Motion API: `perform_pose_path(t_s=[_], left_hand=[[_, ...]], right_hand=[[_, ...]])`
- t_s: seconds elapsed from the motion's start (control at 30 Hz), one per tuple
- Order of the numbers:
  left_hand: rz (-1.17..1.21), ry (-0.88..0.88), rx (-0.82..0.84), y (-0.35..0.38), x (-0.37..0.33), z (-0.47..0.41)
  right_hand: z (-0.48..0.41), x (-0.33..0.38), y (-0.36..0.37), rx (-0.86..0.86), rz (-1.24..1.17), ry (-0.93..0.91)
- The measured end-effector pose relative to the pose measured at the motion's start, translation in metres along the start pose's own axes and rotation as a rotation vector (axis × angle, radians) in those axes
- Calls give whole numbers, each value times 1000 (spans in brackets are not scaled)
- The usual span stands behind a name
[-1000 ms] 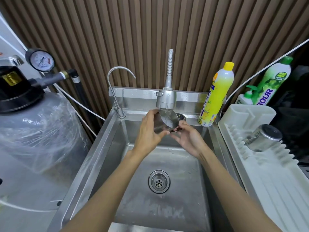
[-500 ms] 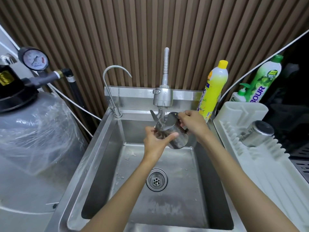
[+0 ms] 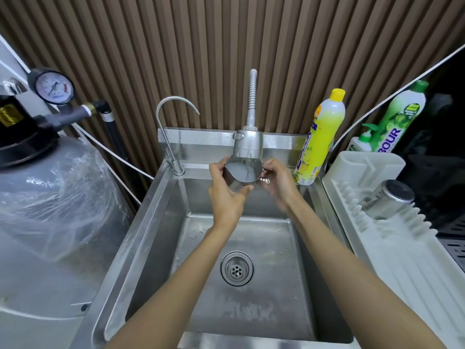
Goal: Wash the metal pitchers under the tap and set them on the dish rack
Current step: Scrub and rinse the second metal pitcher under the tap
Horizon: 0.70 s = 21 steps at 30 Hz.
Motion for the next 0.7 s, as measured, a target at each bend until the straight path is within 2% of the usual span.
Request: perform_pose_path(t_s=[0.1,0.2,0.3,0.4,0.47,0.6,0.7], left_hand=[[-87,101,65,-13,4,-1],[-276,157,66,-22,1,0],[-356,156,46,-25,-7,8],[-346,82,31,-19,-4,20],[-248,-17,75,-11,3,26],[129,-294,241,8,8,33],[348,-353,325,21,2,29]], right_hand=[[8,-18,5,28,-167,96],[21,-26,9,8,-243,157],[29,-26,6,-61,-161,193],[31,-15,2,-151,99,212],[28,-3,-2,-190,256,195],[18,26,-5,-181,620,49],[22,45,0,-176,863,-92]])
Point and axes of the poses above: each hand's wrist, its own z-axis away from the middle knuckle, its own y-axis out of the palm, x = y × z, the point moved 3 cm from there along -z, towards the middle knuckle, and after that the axes turned 15 degrees about -z, right-handed, at the moved point
